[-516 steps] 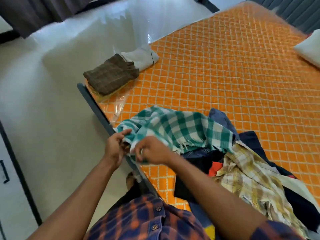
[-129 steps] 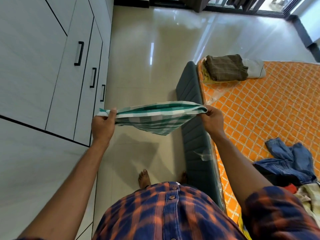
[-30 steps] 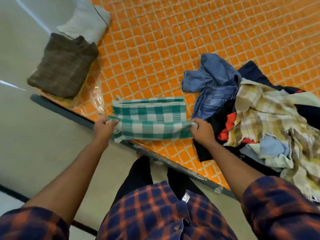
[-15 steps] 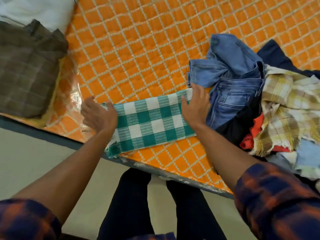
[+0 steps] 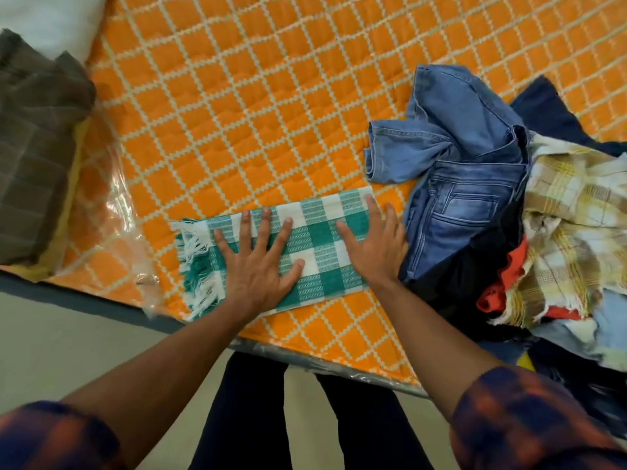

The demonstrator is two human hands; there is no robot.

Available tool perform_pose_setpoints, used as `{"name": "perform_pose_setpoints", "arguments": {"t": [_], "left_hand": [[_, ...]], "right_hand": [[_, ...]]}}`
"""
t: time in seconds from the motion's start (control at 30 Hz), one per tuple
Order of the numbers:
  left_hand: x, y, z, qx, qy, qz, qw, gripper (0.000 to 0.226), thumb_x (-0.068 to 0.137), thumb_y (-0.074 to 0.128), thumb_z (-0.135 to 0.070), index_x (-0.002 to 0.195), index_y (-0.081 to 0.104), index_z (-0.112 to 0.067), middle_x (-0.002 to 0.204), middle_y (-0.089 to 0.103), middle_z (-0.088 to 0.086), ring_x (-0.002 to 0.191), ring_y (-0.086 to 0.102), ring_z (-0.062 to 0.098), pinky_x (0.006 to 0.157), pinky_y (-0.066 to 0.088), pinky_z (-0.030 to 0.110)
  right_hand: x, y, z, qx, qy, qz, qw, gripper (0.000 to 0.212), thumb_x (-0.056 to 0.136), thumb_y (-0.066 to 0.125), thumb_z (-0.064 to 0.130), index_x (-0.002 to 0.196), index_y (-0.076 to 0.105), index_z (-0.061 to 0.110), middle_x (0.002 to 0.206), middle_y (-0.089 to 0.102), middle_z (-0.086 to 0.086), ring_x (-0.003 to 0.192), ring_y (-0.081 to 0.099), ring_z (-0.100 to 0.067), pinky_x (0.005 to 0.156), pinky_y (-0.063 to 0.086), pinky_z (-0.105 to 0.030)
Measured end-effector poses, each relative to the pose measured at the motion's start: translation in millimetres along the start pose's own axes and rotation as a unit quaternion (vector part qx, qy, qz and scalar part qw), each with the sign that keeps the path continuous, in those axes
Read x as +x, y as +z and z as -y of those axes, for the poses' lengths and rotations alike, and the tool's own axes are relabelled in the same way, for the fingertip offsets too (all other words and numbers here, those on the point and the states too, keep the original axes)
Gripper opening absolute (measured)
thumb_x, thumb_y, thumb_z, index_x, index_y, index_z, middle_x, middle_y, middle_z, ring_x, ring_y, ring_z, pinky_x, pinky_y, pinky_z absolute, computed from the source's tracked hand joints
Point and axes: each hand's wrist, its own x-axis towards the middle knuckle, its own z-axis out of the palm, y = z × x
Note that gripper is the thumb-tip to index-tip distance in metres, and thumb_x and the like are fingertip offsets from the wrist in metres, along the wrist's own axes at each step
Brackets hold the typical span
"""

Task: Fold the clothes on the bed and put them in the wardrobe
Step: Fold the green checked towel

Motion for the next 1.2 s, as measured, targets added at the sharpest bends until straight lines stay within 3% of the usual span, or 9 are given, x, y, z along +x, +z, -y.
{"name": "perform_pose_setpoints", "arguments": {"t": [0.2, 0.3, 0.43, 0.6, 0.77, 0.87, 0.93, 1.13, 1.2], "left_hand": [[-1.3, -4.3, -1.2, -0.006, 0.000, -0.002, 1.000, 0.080, 0.094, 0.026, -0.073, 0.161, 0.006, -0.034, 0.169, -0.007, 0.004, 0.155, -0.009, 0.035, 0.109, 0.000, 0.079], [-1.4, -11.0, -1.8, 0.003, 0.006, 0.014, 1.000, 0.080, 0.094, 0.024, -0.074, 0.161, 0.004, -0.035, 0.170, -0.006, 0.004, 0.155, -0.009, 0.035, 0.110, -0.002, 0.078], [3.7, -21.7, -4.4, 0.029, 0.014, 0.036, 0.999, 0.080, 0.096, 0.029, -0.072, 0.161, 0.009, -0.030, 0.168, 0.009, 0.012, 0.154, 0.009, 0.037, 0.112, -0.004, 0.074], [-7.1, -42.5, -18.2, -0.107, -0.032, 0.040, 0.993, 0.071, 0.097, 0.056, -0.047, 0.157, 0.028, -0.020, 0.162, 0.026, 0.017, 0.149, 0.024, 0.035, 0.118, 0.024, 0.059], [-50.4, -76.6, -2.5, -0.473, -0.260, -0.134, 0.831, 0.032, 0.102, 0.056, -0.022, 0.132, 0.059, -0.013, 0.129, 0.061, 0.004, 0.121, 0.054, 0.019, 0.098, 0.045, 0.033], [-62.3, -86.5, 25.3, -0.684, -0.405, -0.096, 0.599, 0.024, 0.103, 0.053, -0.035, 0.110, 0.065, -0.016, 0.093, 0.070, 0.000, 0.084, 0.067, 0.016, 0.061, 0.048, 0.022], [-70.1, -85.2, 47.3, -0.753, -0.426, -0.026, 0.501, 0.036, 0.102, 0.048, -0.050, 0.095, 0.066, -0.020, 0.075, 0.063, -0.002, 0.061, 0.056, 0.012, 0.053, 0.040, 0.025], [-67.7, -70.1, 82.7, -0.794, -0.359, 0.024, 0.490, 0.054, 0.100, 0.042, -0.059, 0.122, 0.071, -0.019, 0.112, 0.074, 0.007, 0.104, 0.070, 0.024, 0.096, 0.053, 0.040], [-64.3, -66.6, 91.8, -0.775, -0.352, 0.036, 0.524, 0.055, 0.098, 0.048, -0.059, 0.127, 0.068, -0.017, 0.121, 0.072, 0.012, 0.114, 0.067, 0.030, 0.103, 0.051, 0.046]], "right_hand": [[17.3, -37.2, -18.5, 0.293, 0.115, 0.162, 0.935, 0.098, 0.069, 0.092, 0.042, 0.149, 0.037, 0.024, 0.131, 0.061, 0.003, 0.118, 0.062, -0.021, 0.097, 0.054, -0.040], [12.1, -58.6, -17.5, 0.247, 0.102, 0.218, 0.939, 0.076, 0.068, 0.095, 0.024, 0.130, 0.052, 0.023, 0.110, 0.066, 0.009, 0.105, 0.068, -0.020, 0.076, 0.056, -0.031], [-16.8, -88.8, 25.4, 0.089, 0.019, 0.139, 0.986, 0.047, 0.076, 0.080, 0.034, 0.110, 0.048, 0.038, 0.096, 0.065, 0.010, 0.088, 0.065, -0.023, 0.070, 0.051, -0.037], [-86.4, -106.7, 90.7, -0.007, -0.082, 0.042, 0.996, 0.060, 0.086, 0.064, 0.030, 0.140, 0.039, 0.026, 0.117, 0.063, -0.005, 0.097, 0.063, -0.038, 0.068, 0.040, -0.037], [-132.7, -92.5, 136.6, 0.004, -0.116, 0.093, 0.989, 0.074, 0.089, 0.061, 0.032, 0.153, 0.026, 0.024, 0.135, 0.052, -0.007, 0.110, 0.061, -0.036, 0.079, 0.050, -0.044], [-151.4, -71.5, 164.7, 0.036, -0.144, 0.136, 0.980, 0.080, 0.088, 0.063, 0.025, 0.157, 0.023, 0.023, 0.137, 0.047, -0.008, 0.111, 0.060, -0.036, 0.083, 0.051, -0.044], [-158.2, -51.2, 183.0, 0.073, -0.139, 0.175, 0.972, 0.085, 0.087, 0.064, 0.020, 0.159, 0.019, 0.022, 0.141, 0.045, -0.009, 0.115, 0.058, -0.036, 0.088, 0.053, -0.045], [-159.4, 20.2, 207.0, 0.157, -0.113, 0.214, 0.957, 0.080, 0.093, 0.062, 0.028, 0.161, 0.020, 0.023, 0.141, 0.043, -0.008, 0.126, 0.050, -0.031, 0.104, 0.047, -0.044], [-160.5, 32.5, 202.8, 0.205, -0.124, 0.231, 0.943, 0.075, 0.094, 0.061, 0.026, 0.160, 0.025, 0.024, 0.133, 0.048, -0.005, 0.120, 0.052, -0.025, 0.100, 0.049, -0.041]]}}
